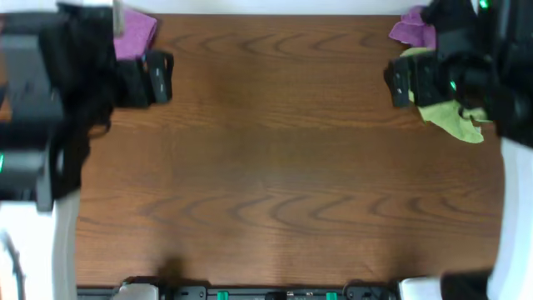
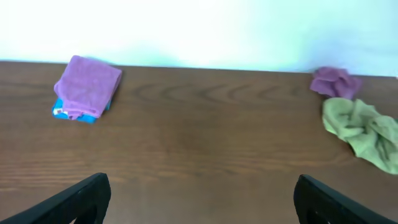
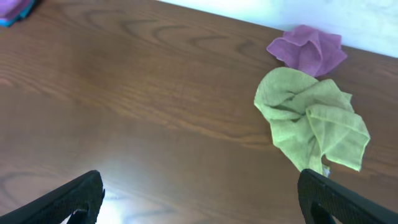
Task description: Fold the cloth
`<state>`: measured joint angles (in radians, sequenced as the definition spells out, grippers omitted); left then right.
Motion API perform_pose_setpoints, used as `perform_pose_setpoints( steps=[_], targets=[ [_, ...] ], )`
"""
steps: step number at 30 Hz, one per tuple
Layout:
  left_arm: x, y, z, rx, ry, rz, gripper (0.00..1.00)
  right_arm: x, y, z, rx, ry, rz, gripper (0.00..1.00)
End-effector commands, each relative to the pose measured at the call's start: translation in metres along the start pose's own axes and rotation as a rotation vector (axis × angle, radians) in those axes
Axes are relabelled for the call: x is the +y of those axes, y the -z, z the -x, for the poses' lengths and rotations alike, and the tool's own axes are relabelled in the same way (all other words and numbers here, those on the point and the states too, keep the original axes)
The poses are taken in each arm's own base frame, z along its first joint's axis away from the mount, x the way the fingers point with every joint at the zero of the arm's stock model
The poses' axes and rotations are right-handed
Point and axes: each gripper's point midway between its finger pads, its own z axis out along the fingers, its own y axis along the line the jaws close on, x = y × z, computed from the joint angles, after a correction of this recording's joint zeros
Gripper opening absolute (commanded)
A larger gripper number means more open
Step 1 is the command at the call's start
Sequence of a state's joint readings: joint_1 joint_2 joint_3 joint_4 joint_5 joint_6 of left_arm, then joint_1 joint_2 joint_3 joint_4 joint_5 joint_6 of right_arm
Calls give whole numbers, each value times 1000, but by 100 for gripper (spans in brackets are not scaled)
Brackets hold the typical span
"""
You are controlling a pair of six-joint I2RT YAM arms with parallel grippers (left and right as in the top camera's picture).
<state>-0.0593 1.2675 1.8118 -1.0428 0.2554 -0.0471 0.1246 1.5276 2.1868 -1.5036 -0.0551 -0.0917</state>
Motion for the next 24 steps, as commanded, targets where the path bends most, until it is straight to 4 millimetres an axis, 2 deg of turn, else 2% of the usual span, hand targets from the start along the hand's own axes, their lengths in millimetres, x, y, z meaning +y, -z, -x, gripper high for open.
perform_pose_setpoints(
  steps=[1,4,8,14,24],
  targets=[
    [-7,3,-27,35,-29,-22,95,3,11,-24,9,10,6,99],
    [-14,6,-45,46,-41,-44,95,5,14,-44,6,10,6,99],
    [-19,10,-51,32,-54,-63,95,6,19,-59,-20,12,-2,99],
    [-20,11,-49,20,-36,-64,95,2,21,-67,-9,10,-28,99],
    [-20,11,-49,21,-29,-63,95,2,20,-67,-4,10,-27,99]
  ],
)
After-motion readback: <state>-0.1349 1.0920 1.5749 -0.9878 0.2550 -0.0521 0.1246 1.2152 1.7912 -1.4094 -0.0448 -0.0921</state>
